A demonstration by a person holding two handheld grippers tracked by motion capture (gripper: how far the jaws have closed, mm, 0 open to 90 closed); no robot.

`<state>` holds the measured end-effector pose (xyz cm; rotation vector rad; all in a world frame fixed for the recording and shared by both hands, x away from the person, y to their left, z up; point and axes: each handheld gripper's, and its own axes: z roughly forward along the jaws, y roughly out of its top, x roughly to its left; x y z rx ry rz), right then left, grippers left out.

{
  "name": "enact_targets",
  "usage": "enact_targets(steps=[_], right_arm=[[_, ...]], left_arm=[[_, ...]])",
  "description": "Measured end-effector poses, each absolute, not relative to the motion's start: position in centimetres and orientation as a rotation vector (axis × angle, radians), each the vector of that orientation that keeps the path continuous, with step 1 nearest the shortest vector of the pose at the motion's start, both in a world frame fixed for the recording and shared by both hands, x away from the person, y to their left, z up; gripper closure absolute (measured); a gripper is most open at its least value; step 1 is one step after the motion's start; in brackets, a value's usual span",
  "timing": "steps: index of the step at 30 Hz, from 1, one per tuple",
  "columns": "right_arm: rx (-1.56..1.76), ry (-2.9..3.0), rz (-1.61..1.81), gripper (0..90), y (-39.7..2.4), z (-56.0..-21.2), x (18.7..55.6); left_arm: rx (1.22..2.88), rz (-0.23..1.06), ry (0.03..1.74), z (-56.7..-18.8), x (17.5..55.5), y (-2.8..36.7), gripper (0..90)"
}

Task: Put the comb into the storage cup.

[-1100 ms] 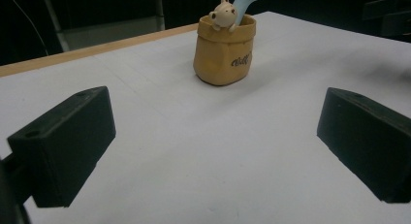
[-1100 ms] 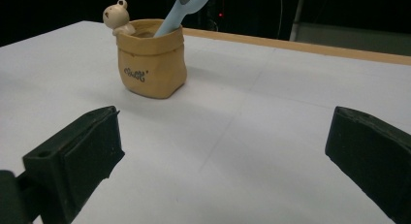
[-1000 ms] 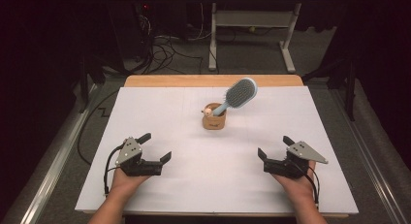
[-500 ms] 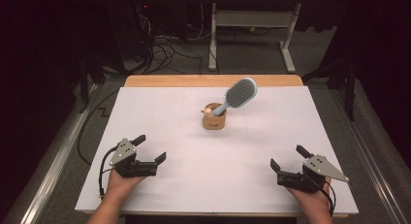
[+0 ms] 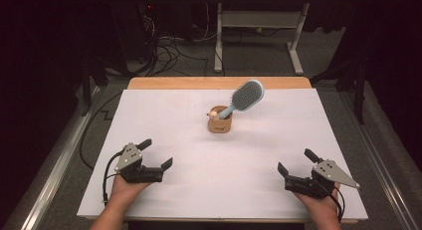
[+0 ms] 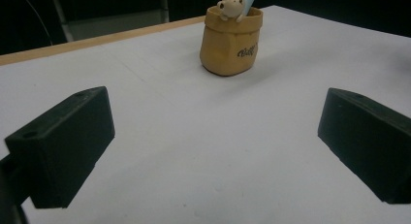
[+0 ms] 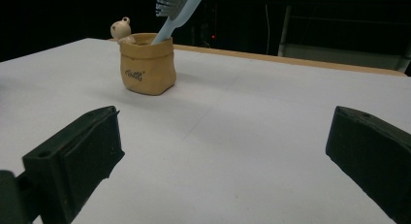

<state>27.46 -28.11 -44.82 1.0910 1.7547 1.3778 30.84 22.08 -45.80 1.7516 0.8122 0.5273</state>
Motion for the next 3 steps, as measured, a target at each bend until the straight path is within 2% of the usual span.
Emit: enact_targets(steps=[3], right_arm=[[1.092, 1.76, 1.375, 0.2, -28.02, -44.94, 27.64]], left_arm=[[1.75, 0.528, 0.812, -45.76, 30.83, 22.15, 0.3]])
